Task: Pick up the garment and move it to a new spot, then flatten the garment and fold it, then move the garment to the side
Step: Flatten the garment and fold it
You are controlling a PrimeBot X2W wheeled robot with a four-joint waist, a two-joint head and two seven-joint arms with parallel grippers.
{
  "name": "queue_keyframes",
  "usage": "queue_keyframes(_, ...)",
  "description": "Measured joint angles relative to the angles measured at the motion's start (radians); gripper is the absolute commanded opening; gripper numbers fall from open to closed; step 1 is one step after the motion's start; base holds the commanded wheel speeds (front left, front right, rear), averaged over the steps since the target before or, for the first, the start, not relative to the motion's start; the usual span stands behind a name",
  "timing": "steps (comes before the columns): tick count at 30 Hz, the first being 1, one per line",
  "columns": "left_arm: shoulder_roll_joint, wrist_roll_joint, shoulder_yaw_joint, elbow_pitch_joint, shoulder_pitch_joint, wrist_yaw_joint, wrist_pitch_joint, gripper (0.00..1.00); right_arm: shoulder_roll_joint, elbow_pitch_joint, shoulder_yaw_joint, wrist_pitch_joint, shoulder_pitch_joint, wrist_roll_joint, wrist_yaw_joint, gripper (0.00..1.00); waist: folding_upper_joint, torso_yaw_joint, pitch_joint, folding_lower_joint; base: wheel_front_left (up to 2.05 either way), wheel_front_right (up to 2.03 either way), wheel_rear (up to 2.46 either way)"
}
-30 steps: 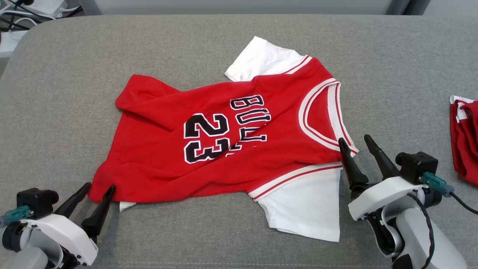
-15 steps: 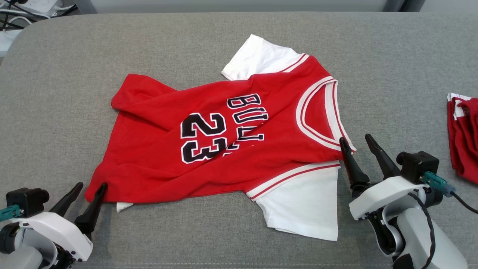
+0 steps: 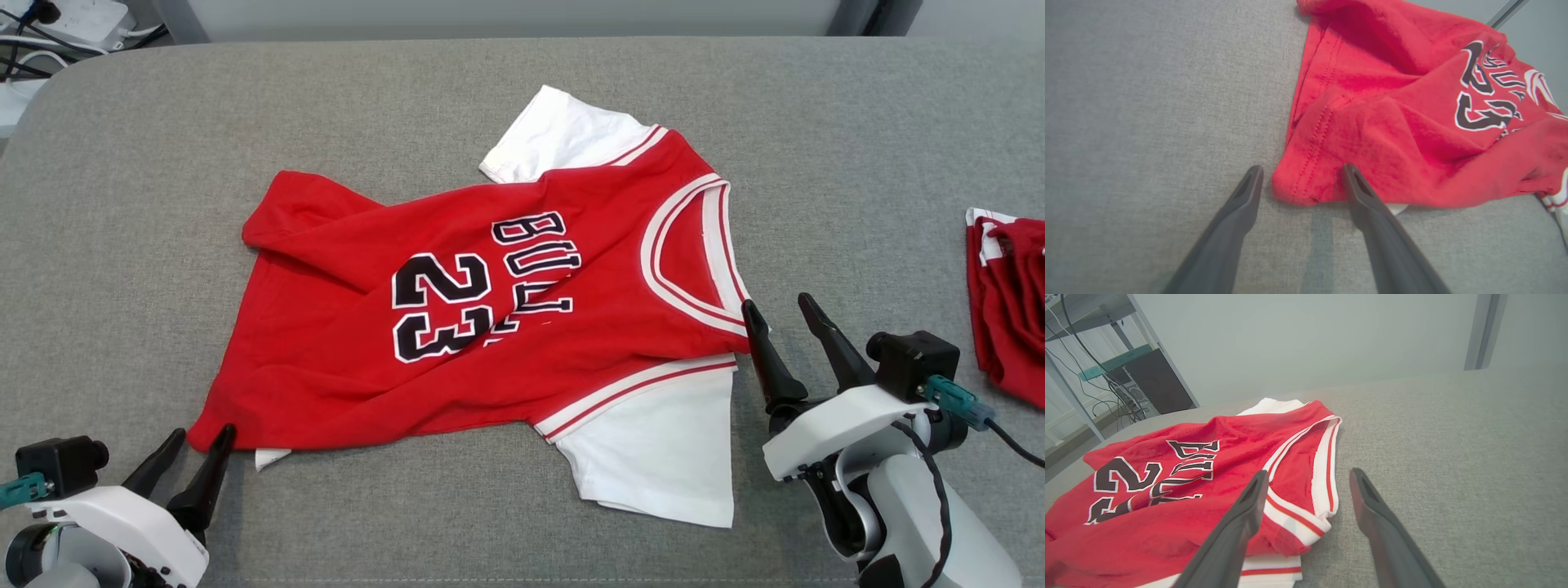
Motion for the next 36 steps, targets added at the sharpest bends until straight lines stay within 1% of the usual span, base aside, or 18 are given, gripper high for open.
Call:
queue_keyframes(13, -0.001, -0.094, 0.013, -0.021, 0.037, 0.0, 0.0, 1.0, -0.001, 0.0, 0.004, 0.0, 0.0, 0.0, 0.0, 1.0, 0.0, -0.011, -0.02, 0.0001, 0.0, 0.0, 0.0)
queue_keyframes(21, -0.002, -0.098, 0.034, -0.027, 0.037, 0.0, 0.0, 1.0, -0.007, -0.004, 0.003, 0.0, 0.0, 0.0, 0.0, 1.0, 0.0, -0.022, -0.01, 0.0, 0.0, 0.0, 0.0)
queue_keyframes(23, -0.004, -0.099, 0.034, -0.026, 0.037, 0.0, 0.0, 0.83, -0.007, -0.005, 0.003, 0.0, 0.0, 0.0, 0.0, 1.0, 0.0, -0.024, -0.008, 0.0, 0.0, 0.0, 0.0)
queue_keyframes(24, -0.004, -0.099, 0.034, -0.026, 0.037, 0.0, 0.0, 0.48, -0.007, -0.006, 0.003, 0.0, 0.0, 0.0, 0.0, 1.0, 0.0, -0.025, -0.007, 0.0001, 0.0, 0.0, 0.0)
queue_keyframes(25, -0.004, -0.099, 0.034, -0.025, 0.037, 0.0, 0.0, 0.3, -0.007, -0.006, 0.002, 0.0, 0.0, 0.0, 0.0, 1.0, 0.0, -0.025, -0.007, 0.0, 0.0, 0.0, 0.0)
queue_keyframes(26, -0.005, -0.099, 0.034, -0.024, 0.037, 0.0, 0.0, 0.0, -0.007, -0.006, 0.001, 0.0, 0.0, 0.0, 0.0, 1.0, 0.0, -0.024, -0.007, 0.0, 0.0, 0.0, 0.0)
queue_keyframes(33, -0.007, -0.098, 0.036, -0.01, 0.037, 0.0, 0.0, 0.0, -0.006, -0.009, -0.004, 0.0, 0.0, 0.0, 0.0, 1.0, 0.0, -0.014, -0.009, 0.0, 0.0, 0.0, 0.0)
queue_keyframes(36, -0.017, -0.072, 0.082, -0.01, 0.037, 0.0, 0.0, 0.0, -0.006, -0.011, -0.006, 0.0, 0.0, 0.0, 0.0, 1.0, 0.0, -0.005, -0.01, 0.0, 0.0, 0.0, 0.0)
